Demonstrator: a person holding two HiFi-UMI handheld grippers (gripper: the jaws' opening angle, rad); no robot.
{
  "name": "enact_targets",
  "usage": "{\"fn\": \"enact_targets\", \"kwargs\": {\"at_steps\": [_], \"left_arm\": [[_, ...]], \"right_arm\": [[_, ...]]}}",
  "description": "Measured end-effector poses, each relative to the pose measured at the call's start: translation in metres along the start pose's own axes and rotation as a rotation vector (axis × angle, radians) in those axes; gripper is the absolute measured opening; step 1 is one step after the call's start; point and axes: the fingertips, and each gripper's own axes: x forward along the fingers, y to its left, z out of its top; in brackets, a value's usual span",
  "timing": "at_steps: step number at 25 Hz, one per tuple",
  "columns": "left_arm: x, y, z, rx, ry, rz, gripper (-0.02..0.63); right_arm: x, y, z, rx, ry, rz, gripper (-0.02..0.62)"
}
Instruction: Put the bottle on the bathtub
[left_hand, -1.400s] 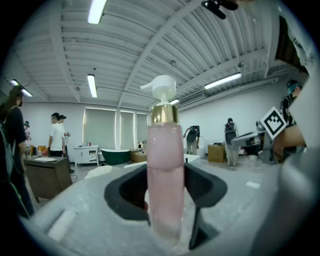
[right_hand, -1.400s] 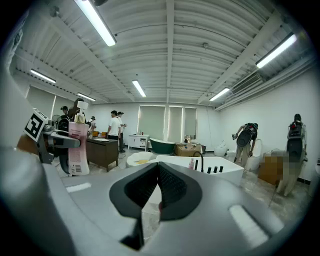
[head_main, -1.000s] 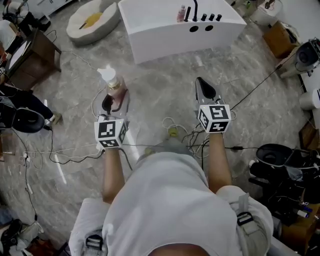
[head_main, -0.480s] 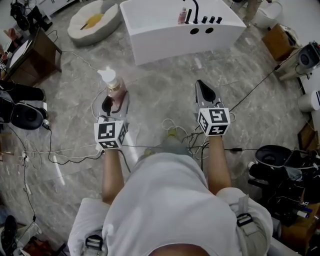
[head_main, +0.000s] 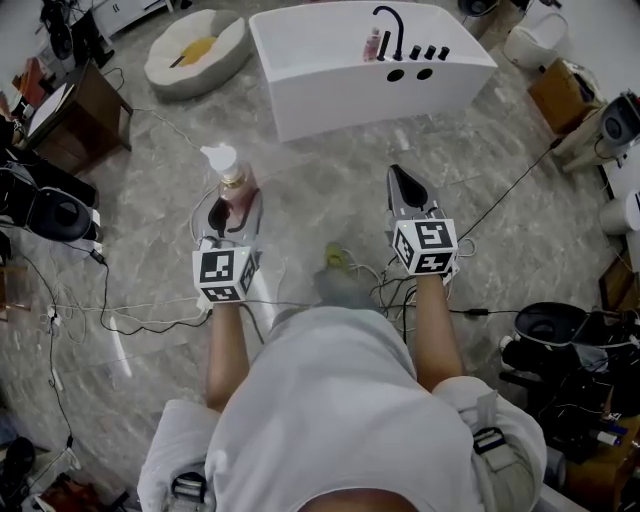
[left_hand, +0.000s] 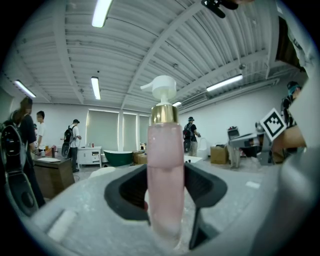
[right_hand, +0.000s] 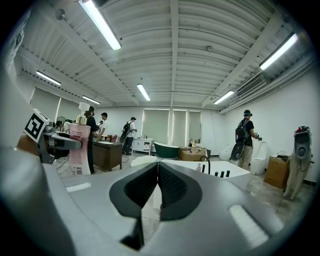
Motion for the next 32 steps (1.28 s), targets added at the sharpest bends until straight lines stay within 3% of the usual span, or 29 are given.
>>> {"fn": "enact_targets", "kwargs": {"at_steps": [7, 15, 24, 32], "left_arm": [[0.02, 0.022, -0.002, 0.009, -0.005, 0.024, 0.215], [0.076, 0.049, -0.005, 0.017, 0.002, 0.023, 0.215], [0.182, 0.097, -0.01, 0.006, 0.036, 0.015, 0.215], [0.308, 0.134, -0.015, 0.001, 0.066, 0.007, 0.215]], "right_arm": [[0.03, -0.003, -0.001, 0.006, -0.016, 0.017, 0.003], [0.096, -0.022, -0.006, 0.018, -0.013, 0.035, 0.003], [0.208, -0.064, -0.005, 0.025, 0.019, 0.038, 0.003], [0.322, -0.128, -0.015, 0.028, 0.065, 0.038, 0.003]]}}
